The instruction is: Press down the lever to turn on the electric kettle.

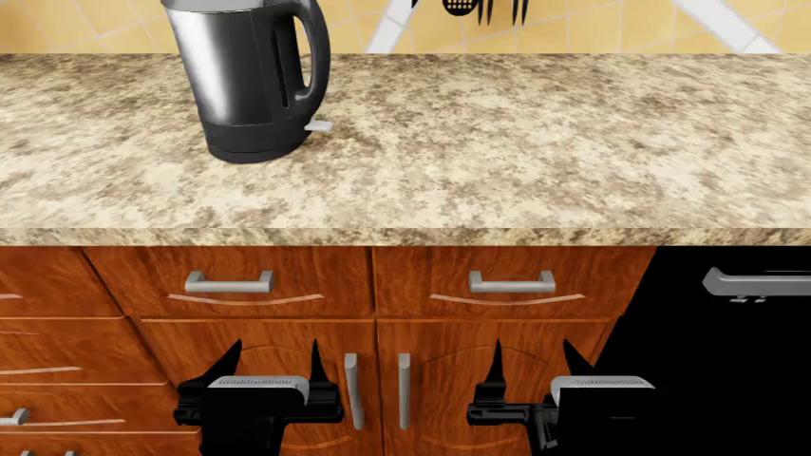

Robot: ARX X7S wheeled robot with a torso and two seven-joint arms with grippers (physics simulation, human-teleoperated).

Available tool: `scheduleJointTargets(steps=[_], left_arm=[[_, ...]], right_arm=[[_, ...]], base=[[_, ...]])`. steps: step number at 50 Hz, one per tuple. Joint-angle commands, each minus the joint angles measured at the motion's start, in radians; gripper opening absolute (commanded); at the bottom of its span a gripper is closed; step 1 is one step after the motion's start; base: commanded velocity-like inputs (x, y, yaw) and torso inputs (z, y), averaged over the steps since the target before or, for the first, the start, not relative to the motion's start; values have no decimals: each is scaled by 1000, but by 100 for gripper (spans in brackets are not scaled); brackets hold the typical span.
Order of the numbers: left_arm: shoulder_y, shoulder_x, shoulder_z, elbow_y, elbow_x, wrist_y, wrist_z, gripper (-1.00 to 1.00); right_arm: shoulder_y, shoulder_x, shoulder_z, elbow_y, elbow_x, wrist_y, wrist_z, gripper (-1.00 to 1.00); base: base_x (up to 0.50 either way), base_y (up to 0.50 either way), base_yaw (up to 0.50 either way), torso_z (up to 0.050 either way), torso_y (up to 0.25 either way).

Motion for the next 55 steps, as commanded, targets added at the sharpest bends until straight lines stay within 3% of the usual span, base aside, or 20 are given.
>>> scheduleJointTargets(steps=[1,15,23,29,35,43,55], left_arm=[[0,-16,16,1,-18,-2,-19,100],[14,-51,43,35,-99,-11,-50,100],[64,-86,44,308,-111,-106,-86,100],[53,-109,33,489,-81,-218,-137,100],[-46,-160,47,608,-74,-430,-129,100],[-255,-204,-22,721,-207,-813,-86,100],[-475,-233,-114,751,-341,-1143,-51,100]], right_arm=[[2,14,-17,-6,20,19,23,100],[-3,52,-67,-27,30,39,91,100],[-47,72,-63,-289,48,148,127,100],[-21,92,-69,-443,42,321,149,100],[69,128,-74,-519,48,433,138,100],[258,167,-72,-611,105,752,92,100],[504,170,-59,-605,191,1048,45,100]], base=[[0,0,0,0,0],[0,0,0,0,0],[0,0,0,0,0],[0,0,0,0,0],[0,0,0,0,0],[0,0,0,0,0],[0,0,0,0,0]])
